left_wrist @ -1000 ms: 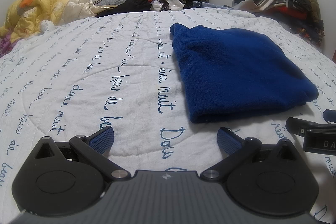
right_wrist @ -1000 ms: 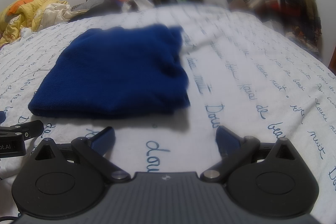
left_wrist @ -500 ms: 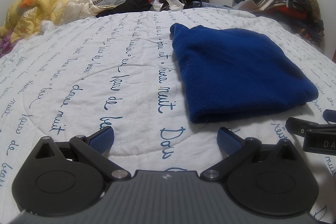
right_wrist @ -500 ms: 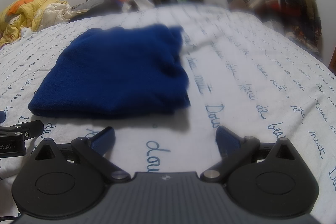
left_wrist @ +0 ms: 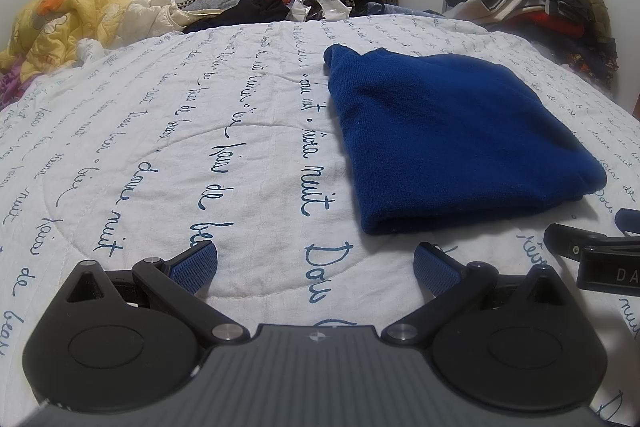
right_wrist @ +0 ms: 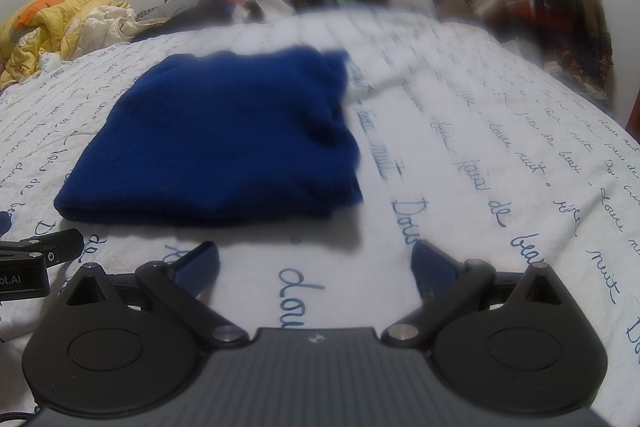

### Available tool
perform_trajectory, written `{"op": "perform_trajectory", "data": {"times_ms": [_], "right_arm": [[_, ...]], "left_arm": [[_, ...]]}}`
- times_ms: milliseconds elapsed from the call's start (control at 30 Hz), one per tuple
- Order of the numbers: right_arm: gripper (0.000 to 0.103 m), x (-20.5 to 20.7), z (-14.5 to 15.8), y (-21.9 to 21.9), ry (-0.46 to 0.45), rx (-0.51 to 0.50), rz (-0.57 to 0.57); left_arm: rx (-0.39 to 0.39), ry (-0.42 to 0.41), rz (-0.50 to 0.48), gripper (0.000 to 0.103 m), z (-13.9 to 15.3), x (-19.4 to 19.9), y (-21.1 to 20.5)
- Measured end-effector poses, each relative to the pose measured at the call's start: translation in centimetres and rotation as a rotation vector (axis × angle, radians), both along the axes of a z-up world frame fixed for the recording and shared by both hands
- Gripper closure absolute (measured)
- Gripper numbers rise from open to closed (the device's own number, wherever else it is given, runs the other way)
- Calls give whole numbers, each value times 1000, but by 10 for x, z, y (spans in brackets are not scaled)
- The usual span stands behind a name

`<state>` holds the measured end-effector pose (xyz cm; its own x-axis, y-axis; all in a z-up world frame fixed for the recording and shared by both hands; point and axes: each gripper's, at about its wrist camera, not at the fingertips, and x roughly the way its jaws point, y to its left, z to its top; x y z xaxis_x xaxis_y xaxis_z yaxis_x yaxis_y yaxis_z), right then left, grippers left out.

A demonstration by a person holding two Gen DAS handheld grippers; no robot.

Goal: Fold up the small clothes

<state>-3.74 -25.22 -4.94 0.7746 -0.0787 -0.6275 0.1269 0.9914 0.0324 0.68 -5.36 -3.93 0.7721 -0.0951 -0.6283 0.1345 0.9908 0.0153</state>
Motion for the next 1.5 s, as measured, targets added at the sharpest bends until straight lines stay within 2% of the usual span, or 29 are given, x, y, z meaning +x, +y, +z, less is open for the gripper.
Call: {"op": "perform_trajectory", "data": {"times_ms": [1167, 1500], "right_arm": [[0, 0, 0, 3, 3, 0, 5], [0, -9, 12, 5, -8, 29, 17]], "left_arm": [[-1, 1, 0, 0, 0, -1, 0], [0, 16, 8, 0, 1, -4, 1]]}}
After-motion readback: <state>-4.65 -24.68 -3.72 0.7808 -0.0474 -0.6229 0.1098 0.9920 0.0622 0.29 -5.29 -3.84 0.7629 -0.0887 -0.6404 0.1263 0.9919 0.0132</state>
